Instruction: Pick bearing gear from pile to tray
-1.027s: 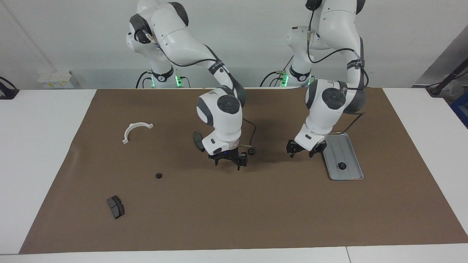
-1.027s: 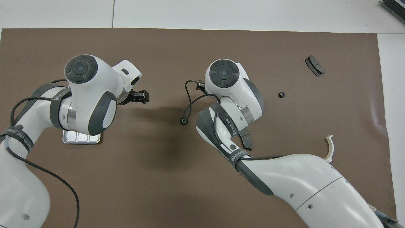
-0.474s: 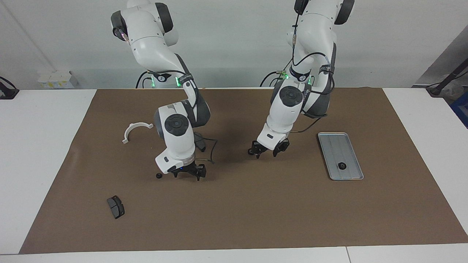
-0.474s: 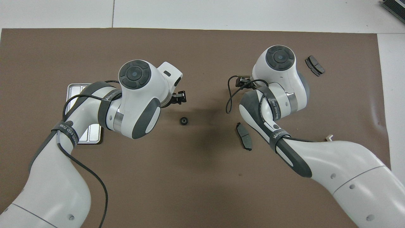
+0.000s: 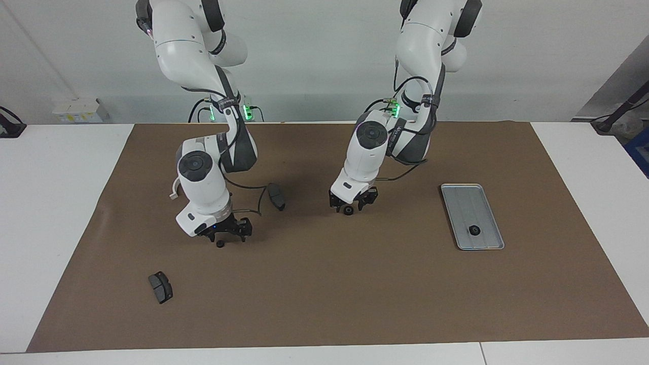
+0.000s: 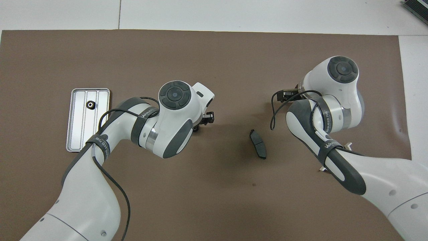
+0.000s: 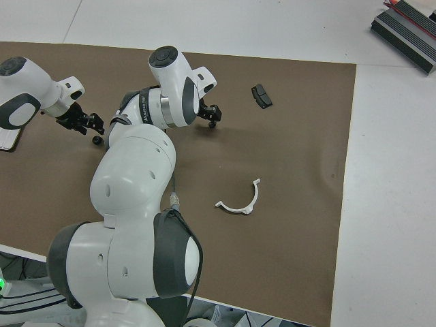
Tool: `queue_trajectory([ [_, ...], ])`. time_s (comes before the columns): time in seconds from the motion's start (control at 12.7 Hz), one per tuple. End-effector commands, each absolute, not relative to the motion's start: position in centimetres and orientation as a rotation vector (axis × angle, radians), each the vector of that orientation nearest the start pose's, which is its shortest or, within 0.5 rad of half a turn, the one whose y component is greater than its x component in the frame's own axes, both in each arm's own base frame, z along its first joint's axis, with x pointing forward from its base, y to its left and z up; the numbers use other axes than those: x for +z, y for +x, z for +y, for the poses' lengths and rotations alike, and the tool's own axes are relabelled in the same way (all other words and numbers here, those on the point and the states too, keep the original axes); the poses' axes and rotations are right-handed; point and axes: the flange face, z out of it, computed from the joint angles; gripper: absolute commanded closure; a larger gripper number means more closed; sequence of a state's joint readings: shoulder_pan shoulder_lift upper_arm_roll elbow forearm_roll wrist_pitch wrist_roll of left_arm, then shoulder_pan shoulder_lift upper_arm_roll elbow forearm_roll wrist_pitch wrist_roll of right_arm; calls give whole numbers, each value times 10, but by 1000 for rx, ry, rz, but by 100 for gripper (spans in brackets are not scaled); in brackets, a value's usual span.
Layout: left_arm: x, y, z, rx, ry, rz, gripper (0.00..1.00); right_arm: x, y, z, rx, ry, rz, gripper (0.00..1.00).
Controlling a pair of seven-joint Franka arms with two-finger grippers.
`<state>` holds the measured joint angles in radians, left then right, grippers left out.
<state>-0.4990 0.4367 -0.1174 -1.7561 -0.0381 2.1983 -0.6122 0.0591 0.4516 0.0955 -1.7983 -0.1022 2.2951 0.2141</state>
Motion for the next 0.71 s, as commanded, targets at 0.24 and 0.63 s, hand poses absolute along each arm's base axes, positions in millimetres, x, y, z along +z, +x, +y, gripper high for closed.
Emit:
queue_trajectory([
  [0.24, 299, 529, -368, 41, -3221, -81, 32, 289, 643, 78, -166, -3135, -8, 23],
  [0.63, 294, 528, -369, 49, -3218, -72, 41, 288, 643, 76, -164, -3135, 9, 63],
])
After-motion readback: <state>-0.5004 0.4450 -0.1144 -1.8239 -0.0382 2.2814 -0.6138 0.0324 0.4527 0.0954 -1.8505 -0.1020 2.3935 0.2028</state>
